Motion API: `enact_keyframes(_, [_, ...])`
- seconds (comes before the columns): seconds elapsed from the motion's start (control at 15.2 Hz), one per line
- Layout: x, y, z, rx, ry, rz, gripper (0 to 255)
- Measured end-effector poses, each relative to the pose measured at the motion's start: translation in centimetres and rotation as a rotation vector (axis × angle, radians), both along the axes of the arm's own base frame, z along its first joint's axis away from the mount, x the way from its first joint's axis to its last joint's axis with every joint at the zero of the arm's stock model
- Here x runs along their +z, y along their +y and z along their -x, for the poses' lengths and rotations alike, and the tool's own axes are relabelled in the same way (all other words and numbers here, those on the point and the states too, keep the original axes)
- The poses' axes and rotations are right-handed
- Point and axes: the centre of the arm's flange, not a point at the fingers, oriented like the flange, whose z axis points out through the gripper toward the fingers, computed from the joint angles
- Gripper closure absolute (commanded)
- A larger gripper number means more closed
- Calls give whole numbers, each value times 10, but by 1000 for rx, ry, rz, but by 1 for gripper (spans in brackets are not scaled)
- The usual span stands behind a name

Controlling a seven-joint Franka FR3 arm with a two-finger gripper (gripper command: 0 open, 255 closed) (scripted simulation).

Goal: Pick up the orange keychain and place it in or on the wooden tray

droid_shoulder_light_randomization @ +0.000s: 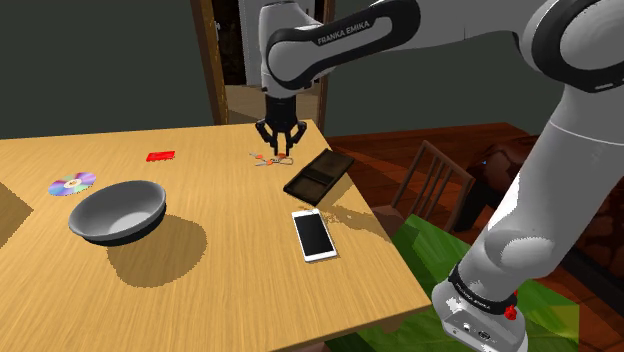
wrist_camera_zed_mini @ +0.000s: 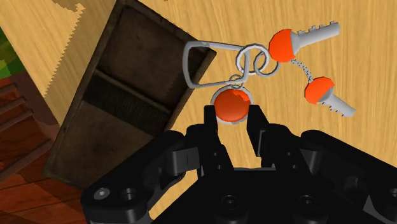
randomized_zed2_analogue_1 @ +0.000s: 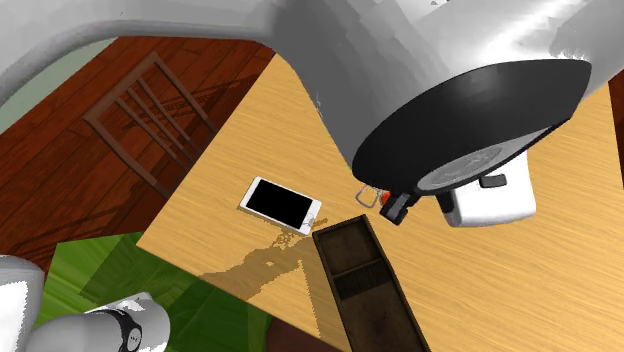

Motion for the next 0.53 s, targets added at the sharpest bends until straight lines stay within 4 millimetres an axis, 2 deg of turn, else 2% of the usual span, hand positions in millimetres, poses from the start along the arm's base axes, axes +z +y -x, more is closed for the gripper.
enact_keyframes(0.53, [-1, -101, 28, -1, -1, 0, 255])
